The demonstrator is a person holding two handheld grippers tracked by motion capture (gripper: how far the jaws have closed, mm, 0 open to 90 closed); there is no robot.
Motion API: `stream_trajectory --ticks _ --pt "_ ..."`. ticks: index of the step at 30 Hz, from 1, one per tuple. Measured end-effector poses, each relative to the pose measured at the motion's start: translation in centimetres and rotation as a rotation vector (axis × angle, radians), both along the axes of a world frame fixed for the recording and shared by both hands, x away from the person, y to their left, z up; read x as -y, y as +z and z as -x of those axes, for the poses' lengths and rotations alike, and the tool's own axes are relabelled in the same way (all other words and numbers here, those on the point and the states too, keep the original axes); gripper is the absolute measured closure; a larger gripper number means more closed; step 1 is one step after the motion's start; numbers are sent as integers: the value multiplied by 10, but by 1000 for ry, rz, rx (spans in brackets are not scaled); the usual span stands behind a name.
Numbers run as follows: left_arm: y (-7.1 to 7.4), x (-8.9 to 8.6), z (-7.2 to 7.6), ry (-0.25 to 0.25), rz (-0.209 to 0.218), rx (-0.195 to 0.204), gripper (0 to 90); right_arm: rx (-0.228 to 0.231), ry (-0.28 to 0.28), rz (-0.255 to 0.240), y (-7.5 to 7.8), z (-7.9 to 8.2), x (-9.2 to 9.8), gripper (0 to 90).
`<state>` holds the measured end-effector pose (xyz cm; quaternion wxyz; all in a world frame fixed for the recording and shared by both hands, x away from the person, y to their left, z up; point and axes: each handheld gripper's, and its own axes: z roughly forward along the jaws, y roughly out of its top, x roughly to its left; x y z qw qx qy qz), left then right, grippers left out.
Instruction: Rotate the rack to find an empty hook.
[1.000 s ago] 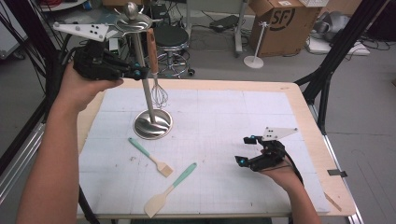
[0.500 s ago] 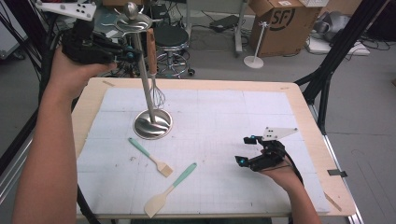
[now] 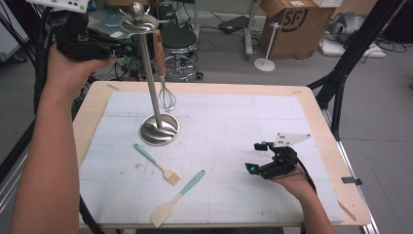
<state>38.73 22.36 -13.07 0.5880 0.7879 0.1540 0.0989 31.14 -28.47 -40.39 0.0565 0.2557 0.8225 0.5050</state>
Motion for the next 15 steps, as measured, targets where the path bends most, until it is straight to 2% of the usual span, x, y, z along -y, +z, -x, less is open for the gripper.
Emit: stream_trajectory --ticks 4,6,11,15 --pt "0 2 2 -12 -2 9 896 -1 1 -2 0 0 0 110" --pt "1 3 3 -18 10 20 896 -2 2 2 0 0 0 110" --pt "2 2 2 2 24 23 896 -1 0 1 0 0 0 110" --pt "3 -1 3 17 17 28 896 -3 -1 0 0 1 0 110"
